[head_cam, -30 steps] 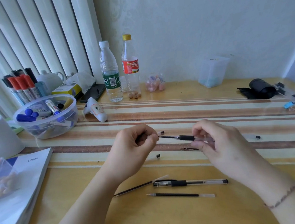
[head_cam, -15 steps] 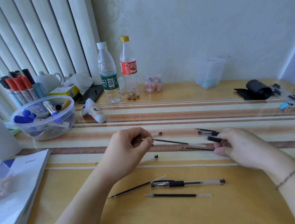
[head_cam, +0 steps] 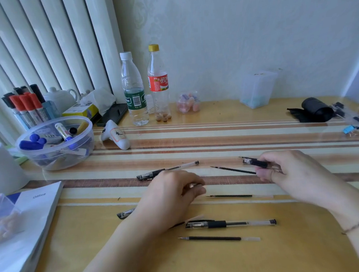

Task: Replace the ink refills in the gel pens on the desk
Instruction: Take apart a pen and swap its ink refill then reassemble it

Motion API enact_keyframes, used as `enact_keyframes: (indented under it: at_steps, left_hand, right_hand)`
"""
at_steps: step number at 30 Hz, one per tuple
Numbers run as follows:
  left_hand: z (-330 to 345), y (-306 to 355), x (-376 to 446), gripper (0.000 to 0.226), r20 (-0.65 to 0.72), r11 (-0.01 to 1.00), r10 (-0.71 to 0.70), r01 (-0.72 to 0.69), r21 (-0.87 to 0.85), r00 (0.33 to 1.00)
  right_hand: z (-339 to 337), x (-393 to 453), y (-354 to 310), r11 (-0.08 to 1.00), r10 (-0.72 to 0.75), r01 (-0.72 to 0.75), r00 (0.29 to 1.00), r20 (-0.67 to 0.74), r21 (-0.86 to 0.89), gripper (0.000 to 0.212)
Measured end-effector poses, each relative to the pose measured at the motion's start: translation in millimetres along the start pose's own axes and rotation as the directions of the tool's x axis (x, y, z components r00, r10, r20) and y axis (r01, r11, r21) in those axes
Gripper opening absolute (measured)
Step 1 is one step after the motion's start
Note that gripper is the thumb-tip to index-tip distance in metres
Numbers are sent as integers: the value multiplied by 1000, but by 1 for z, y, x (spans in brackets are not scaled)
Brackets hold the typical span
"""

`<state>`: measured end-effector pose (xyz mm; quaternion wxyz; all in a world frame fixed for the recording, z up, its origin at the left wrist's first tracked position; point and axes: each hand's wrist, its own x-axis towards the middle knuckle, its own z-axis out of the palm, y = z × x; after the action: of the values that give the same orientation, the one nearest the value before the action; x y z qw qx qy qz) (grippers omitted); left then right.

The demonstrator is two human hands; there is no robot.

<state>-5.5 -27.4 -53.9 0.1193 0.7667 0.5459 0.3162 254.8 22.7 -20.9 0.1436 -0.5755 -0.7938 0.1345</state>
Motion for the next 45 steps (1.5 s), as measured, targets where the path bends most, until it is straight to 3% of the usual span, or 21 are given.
enact_keyframes:
  at_steps: [5, 10, 27, 36, 45]
  left_hand:
    - [-1, 5, 2, 10, -58, 951, -100, 78, -298, 993]
    - [-3, 7, 1, 11, -91, 904, -129, 79, -421, 988]
    - [-3, 4, 0, 9, -51, 951, -97, 77, -301, 994]
    - [-3, 4, 0, 8, -104, 930, -124, 79, -360, 987]
    - [-3, 7, -1, 11, -77, 927, -112, 76, -367, 991]
  right_hand:
    - [4, -1, -3, 997, -72, 72, 997, -12, 30, 2]
    - [1, -2, -5, 995, -101, 102, 994, -31, 12, 5]
    - [-4, -7, -12, 995, -100, 103, 991, -84, 21, 11]
    - [-2, -10, -21, 991, -131, 130, 983, -125, -21, 7]
    - [-3, -10, -20, 988, -128, 122, 989, -69, -95, 6]
